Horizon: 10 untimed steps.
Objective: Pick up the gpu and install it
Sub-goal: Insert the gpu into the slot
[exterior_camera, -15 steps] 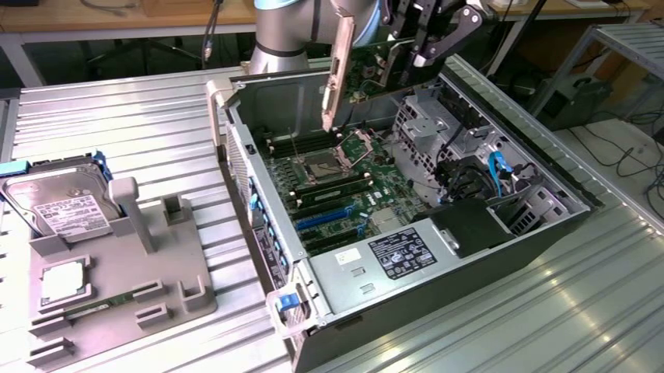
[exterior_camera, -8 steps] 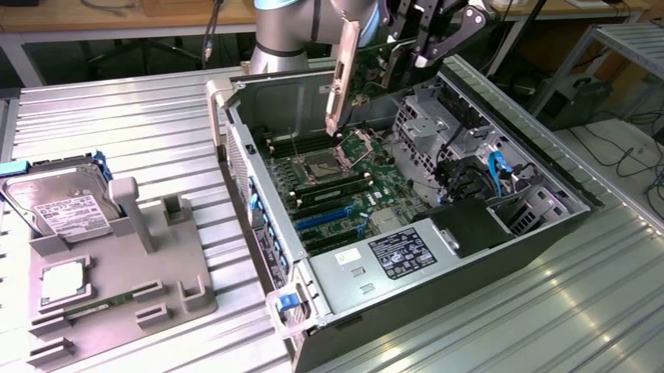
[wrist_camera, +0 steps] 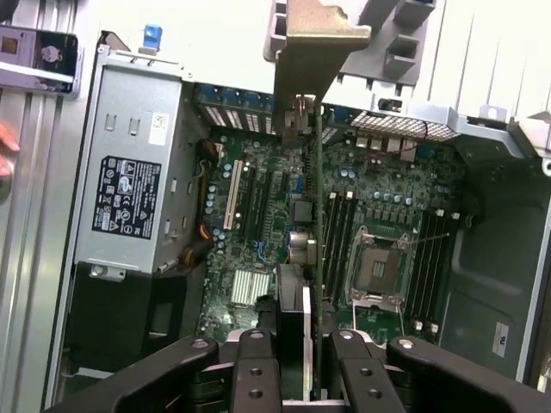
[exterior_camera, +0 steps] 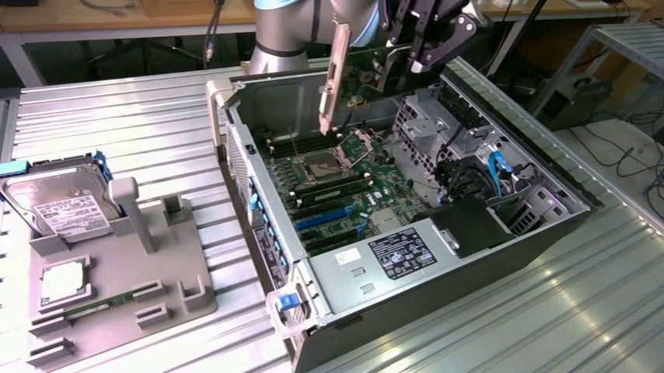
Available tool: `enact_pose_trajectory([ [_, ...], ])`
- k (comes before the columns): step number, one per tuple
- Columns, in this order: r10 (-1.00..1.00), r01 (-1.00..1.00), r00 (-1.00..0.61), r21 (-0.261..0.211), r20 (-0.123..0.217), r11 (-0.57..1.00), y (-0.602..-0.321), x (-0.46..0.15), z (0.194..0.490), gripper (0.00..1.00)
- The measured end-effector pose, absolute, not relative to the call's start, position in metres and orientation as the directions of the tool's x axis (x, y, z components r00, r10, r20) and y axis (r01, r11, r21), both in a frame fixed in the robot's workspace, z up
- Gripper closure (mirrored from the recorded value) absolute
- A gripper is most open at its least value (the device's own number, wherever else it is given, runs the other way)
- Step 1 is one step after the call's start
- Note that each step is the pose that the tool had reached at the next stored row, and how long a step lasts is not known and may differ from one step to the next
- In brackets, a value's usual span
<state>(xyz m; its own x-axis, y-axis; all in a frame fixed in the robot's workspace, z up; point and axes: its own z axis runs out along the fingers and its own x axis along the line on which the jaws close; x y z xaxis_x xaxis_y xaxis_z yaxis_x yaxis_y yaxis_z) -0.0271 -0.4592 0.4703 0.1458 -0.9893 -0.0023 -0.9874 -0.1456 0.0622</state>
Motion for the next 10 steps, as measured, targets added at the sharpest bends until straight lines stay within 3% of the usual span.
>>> enact_pose_trajectory([
  [10, -0.994, -0.992, 0.107, 0.062, -0.008, -0.108, -0.4592, -0.0271, 0.4624, 0.73],
])
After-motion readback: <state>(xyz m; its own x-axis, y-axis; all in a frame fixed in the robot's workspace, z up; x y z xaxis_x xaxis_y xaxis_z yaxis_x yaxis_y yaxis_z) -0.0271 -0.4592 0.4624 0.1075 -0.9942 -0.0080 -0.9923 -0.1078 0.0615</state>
